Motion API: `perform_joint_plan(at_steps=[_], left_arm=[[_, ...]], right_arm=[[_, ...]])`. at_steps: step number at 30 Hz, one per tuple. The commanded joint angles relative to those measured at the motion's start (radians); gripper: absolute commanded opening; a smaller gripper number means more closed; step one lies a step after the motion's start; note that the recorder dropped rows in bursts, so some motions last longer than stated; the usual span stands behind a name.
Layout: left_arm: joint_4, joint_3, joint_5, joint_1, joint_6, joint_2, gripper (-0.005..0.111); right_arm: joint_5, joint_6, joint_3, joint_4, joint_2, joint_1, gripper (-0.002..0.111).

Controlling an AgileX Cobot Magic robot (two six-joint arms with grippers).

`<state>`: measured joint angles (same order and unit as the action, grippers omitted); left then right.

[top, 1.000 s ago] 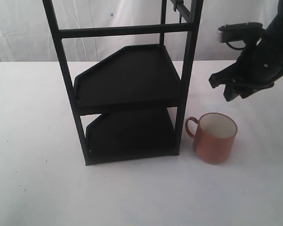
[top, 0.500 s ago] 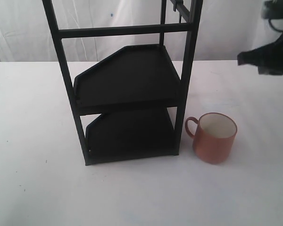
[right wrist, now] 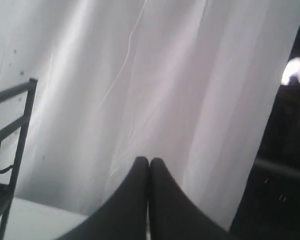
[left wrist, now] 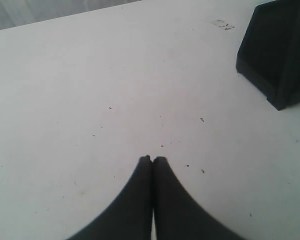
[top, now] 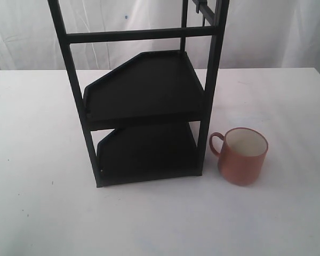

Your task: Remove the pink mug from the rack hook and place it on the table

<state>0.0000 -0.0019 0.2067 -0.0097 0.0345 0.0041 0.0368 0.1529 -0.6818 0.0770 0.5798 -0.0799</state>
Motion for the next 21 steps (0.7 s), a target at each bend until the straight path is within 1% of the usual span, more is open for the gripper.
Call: perform_joint_plan(at_steps=[1, 4, 9, 11, 14, 17, 21], left_arm=[[-0.006, 0.002, 0.003, -0.005, -0.001, -0.004, 0.000], [-0.006, 0.002, 0.003, -0.005, -0.001, -0.004, 0.000], [-0.006, 0.002, 0.003, -0.005, -0.001, -0.004, 0.000], [-0.006, 0.002, 0.003, -0.005, -0.001, -0.004, 0.000], [-0.006, 0.002, 0.003, -0.005, -0.001, -0.004, 0.000], [-0.006, 0.002, 0.001, -0.004, -0.001, -0.002, 0.000], [-0.006, 0.002, 0.001, -0.004, -0.001, -0.002, 0.000]], right_arm=[[0.098, 0.079, 0.080, 0.010, -0.237, 0.010, 0.000], [0.185, 0.051, 0.131, 0.008, -0.372, 0.010, 0.000], [0.202, 0.053, 0.205, 0.008, -0.566, 0.010, 0.000], [0.207, 0.049, 0.227, 0.006, -0.580, 0.010, 0.000], [0.156, -0.043, 0.249, -0.003, -0.580, 0.010, 0.000], [0.036, -0.153, 0.280, -0.006, -0.570, 0.010, 0.000], [-0.143, -0.153, 0.334, -0.006, -0.506, 0.010, 0.000]])
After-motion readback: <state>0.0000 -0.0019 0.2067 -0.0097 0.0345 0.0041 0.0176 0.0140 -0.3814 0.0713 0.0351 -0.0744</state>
